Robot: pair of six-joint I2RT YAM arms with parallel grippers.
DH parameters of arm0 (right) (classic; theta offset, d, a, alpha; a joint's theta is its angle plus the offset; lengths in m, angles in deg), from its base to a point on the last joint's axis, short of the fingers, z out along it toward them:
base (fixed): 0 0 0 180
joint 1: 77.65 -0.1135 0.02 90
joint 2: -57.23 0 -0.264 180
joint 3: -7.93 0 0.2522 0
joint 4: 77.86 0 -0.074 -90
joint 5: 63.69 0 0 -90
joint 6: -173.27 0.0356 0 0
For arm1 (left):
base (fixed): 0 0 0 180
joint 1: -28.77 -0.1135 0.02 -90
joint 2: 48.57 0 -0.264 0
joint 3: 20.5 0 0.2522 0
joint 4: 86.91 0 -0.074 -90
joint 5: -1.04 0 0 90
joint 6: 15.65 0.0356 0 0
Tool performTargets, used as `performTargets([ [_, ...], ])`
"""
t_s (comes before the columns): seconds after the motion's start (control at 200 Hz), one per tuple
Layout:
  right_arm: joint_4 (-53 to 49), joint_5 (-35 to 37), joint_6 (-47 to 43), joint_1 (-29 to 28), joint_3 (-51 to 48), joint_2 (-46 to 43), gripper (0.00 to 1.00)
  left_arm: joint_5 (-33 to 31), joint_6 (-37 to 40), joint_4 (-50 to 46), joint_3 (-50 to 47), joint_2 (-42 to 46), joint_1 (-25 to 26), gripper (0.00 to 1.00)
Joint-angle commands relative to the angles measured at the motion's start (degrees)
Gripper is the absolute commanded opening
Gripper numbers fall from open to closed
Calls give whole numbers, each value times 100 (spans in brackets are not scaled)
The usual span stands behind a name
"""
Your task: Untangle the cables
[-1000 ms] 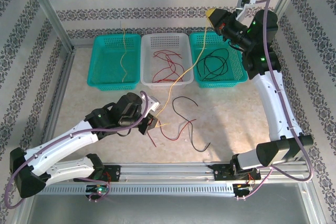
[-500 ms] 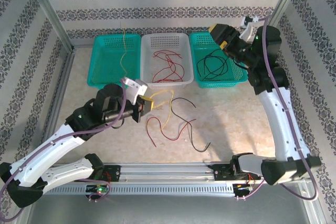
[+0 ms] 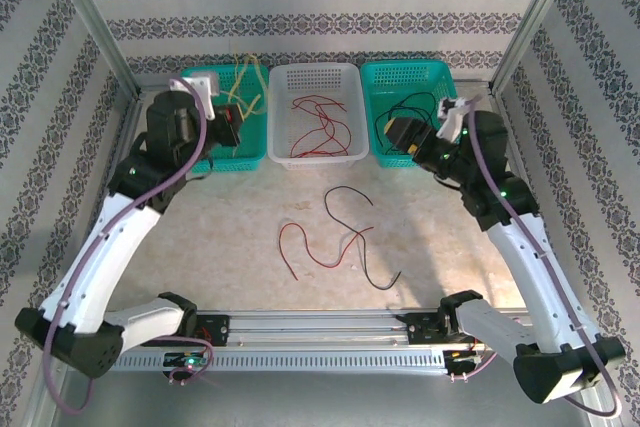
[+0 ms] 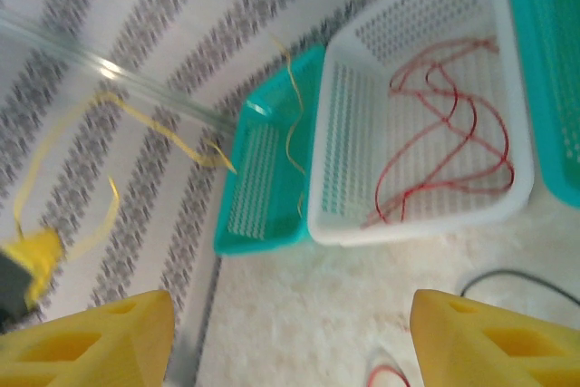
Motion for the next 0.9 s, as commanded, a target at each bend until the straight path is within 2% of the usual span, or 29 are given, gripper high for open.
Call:
performTargets([
  [0.0,-11,375,-242,-365,-183,-136,69,-20,-302,472,478,-287,-520,0],
  [0.115,56,459,-215,-658,-367,-97,68,-208,-488,605,834,-709,-1002,0],
  [0.31,52,497,-269,-881,-399,-2,67,372,-1146,1630,661,-1285,-1776,0],
  [0.42,25,494,-293,-891,-363,34,67,629,-1293,1977,614,-1650,-1906,0],
  [0.555,-2,492,-326,-899,-332,95,67,489,-1360,2453,37,-1939,-1906,0],
  [0.58,-2,494,-326,-899,-337,99,67,540,-1427,2526,-123,-1985,-1912,6],
  [0.645,-11,499,-333,-908,-382,111,67,670,-1554,2596,-503,-2059,-1905,42],
  [0.69,-17,503,-326,-910,-425,100,67,754,-1660,2610,-781,-2049,-1905,58],
  [0.794,-9,503,-295,-933,-534,68,67,1114,-1877,2932,-1422,-1853,-1905,71],
  [0.894,-50,512,-301,-982,-578,109,67,1325,-1790,2679,-1564,-1584,-1873,75],
])
